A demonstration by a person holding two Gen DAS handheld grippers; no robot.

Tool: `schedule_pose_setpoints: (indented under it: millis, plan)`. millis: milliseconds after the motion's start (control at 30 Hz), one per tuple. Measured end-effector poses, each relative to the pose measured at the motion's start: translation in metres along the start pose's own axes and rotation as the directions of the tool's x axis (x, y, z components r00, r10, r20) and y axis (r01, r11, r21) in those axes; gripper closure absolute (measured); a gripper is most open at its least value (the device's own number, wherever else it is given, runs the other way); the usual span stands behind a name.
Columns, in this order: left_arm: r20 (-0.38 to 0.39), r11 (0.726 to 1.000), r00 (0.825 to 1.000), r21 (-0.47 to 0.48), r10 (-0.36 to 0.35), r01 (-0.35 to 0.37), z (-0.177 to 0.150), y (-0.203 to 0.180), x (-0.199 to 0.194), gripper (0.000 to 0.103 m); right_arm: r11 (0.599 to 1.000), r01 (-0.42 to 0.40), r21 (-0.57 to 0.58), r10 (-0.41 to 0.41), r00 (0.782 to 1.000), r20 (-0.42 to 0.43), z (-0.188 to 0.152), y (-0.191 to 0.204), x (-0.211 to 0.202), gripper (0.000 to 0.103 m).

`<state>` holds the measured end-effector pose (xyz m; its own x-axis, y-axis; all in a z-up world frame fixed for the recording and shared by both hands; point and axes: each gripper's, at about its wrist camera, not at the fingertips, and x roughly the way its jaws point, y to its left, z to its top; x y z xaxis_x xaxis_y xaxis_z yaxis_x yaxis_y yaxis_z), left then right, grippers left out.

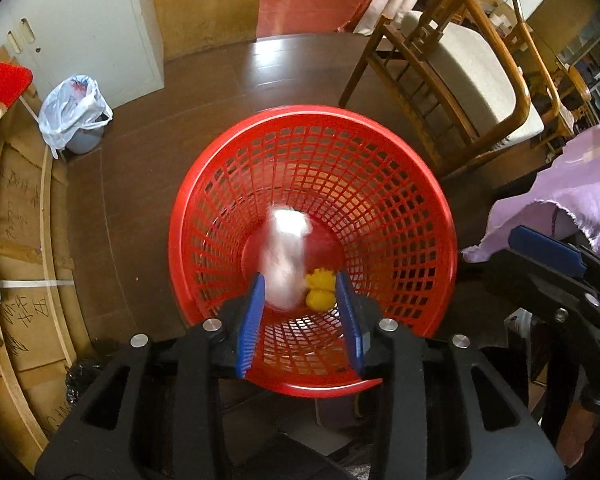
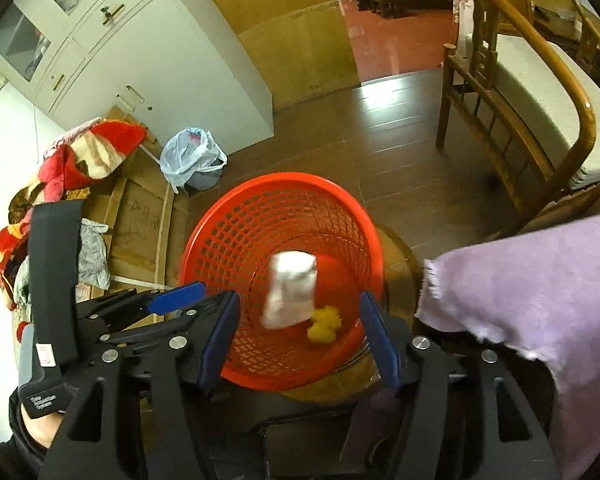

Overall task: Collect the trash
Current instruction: 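Open the right tool to drop the flower while the left tool releases the cup into the basket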

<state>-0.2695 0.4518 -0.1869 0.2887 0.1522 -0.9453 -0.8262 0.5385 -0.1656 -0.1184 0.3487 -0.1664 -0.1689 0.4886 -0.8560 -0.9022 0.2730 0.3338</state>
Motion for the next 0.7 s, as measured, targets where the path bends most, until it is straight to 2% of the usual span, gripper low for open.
schedule_pose_setpoints:
  millis: [200,367,533,667,700]
  plan:
    - [0.023,1.0,1.0,0.009,0.004,-0.004,-0.001,-0.005,-0.013,0.059,1.0,-0.018,-0.006,0.018,0.998,0.06,-0.006,0.004,-0.039,0.038]
    - [0.07,0.999,0.997,0.051,-0.02,0.016,-0.001,-0.021,-0.038,0.053,0.999,-0.006,-0.034,0.011,0.987,0.161,-0.022,0.01,-0.098,0.03]
    - [0.153,0.99,0.986,0.131,-0.068,0.048,-0.006,-0.058,-0.075,0.031,0.998,0.058,0.002,-0.057,0.96,0.274,-0.05,-0.006,-0.161,0.022]
    - [0.198,0.972,0.972,0.22,-0.124,0.08,-0.017,-0.097,-0.102,0.025,0.989,0.129,0.073,-0.146,0.929,0.34,-0.081,-0.031,-0.204,0.018]
    - [0.203,0.965,0.969,0.245,-0.141,0.089,-0.02,-0.108,-0.108,0.023,0.982,0.159,0.1,-0.185,0.915,0.36,-0.091,-0.039,-0.218,0.016]
